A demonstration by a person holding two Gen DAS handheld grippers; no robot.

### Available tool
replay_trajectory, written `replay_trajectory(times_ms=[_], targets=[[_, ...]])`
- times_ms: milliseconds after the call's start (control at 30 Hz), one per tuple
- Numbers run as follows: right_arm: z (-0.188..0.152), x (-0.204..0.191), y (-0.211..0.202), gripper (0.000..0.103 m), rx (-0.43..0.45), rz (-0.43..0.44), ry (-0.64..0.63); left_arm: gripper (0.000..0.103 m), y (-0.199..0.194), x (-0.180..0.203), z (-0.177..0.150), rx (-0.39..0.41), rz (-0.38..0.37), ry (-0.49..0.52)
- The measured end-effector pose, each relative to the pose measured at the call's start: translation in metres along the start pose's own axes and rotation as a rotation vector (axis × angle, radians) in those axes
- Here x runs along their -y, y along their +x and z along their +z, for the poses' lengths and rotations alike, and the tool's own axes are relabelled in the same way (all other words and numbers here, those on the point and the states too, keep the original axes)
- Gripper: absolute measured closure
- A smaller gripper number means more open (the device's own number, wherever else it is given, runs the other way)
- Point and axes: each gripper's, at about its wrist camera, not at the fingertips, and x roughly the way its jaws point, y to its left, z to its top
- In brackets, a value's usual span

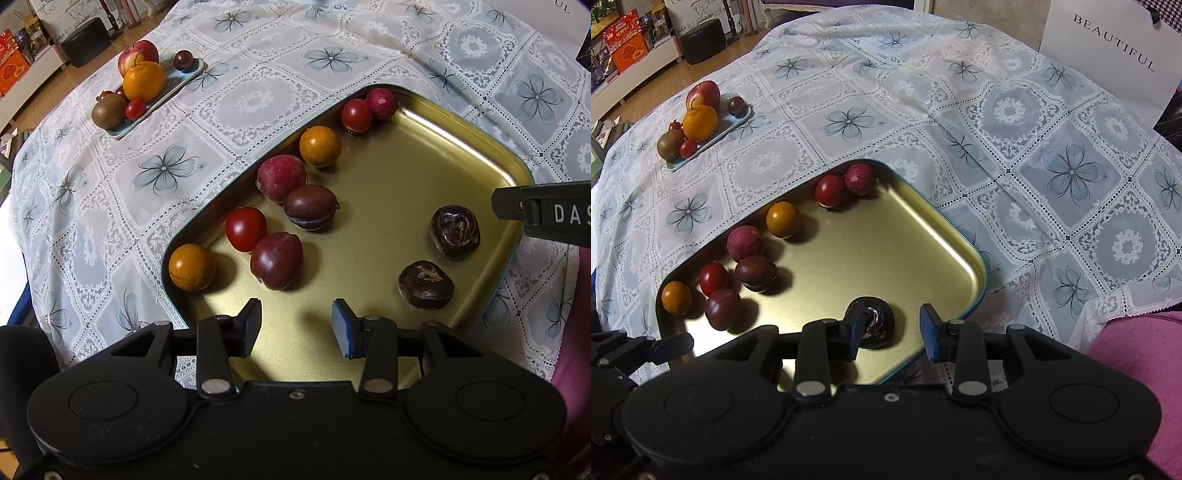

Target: Organize fruits

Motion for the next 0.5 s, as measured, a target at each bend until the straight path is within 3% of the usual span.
replay_trajectory(times_ms=[500], targets=[[0.0000, -0.0037, 0.0006, 0.067, -0.001, 0.010, -0.014, 0.052, 0.0008, 0.0015, 0.0002, -0.005, -0.002, 0.005]])
